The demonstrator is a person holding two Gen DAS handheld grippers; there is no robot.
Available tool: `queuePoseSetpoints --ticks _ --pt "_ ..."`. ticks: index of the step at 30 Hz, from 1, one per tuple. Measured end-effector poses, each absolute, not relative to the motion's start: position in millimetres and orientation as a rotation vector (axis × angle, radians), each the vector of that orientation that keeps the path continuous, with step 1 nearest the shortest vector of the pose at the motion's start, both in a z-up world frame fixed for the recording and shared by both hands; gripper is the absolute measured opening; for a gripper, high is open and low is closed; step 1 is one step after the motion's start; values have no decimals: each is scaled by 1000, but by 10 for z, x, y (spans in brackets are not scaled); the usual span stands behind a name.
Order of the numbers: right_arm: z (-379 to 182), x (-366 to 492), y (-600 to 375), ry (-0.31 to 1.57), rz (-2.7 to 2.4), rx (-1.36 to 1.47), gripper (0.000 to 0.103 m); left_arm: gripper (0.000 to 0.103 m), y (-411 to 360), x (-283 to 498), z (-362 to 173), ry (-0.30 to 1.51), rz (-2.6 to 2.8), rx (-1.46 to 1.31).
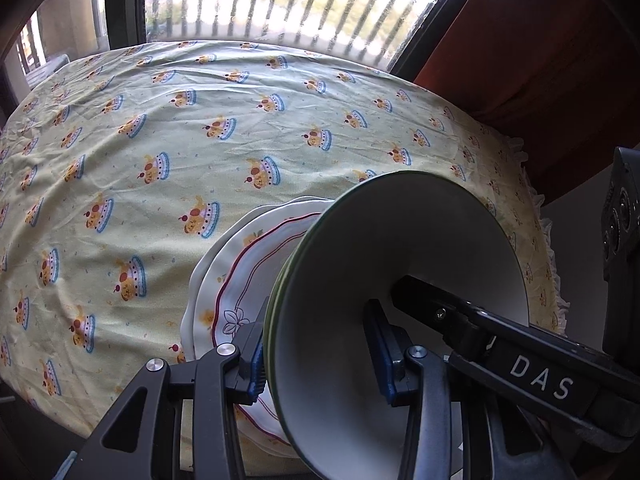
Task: Organize plates and bowls
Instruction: 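Carry the nested bowls with both grippers over the plate stack, then lower the nested bowls onto the plate stack and open both grippers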
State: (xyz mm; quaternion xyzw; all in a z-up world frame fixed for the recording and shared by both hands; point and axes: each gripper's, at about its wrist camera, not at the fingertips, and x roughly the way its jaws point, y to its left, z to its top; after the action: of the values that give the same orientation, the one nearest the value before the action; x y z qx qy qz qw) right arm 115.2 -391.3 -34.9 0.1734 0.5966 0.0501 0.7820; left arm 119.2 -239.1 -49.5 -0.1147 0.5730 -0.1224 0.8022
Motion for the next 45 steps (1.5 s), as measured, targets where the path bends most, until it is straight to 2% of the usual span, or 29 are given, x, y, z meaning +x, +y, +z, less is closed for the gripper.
queuePoseSetpoints --ticks 8,22,27,33,37,41,45 --pt "-531 1210 -3934 1349 130 357 48 41 -2427 1222 -624 1263 -232 -258" --pt "-529 1279 -3946 1289 162 349 47 43 -2443 1273 -630 1226 -212 -218" --pt "-547 1194 -3985 1277 153 362 47 47 -2520 1206 -601 1229 -168 -153" --pt "-530 1107 -4005 1263 143 340 48 58 -2518 1119 -623 1264 -138 -168" --pt "-540 1018 -4041 1254 101 353 55 65 -2517 1092 -624 1264 -159 -146" --pt "-488 956 -4037 1227 61 359 58 71 -2480 1080 -583 1242 -191 -153" --pt "-328 881 -3915 1173 4 305 61 71 -2483 1019 -452 1177 -188 -32"
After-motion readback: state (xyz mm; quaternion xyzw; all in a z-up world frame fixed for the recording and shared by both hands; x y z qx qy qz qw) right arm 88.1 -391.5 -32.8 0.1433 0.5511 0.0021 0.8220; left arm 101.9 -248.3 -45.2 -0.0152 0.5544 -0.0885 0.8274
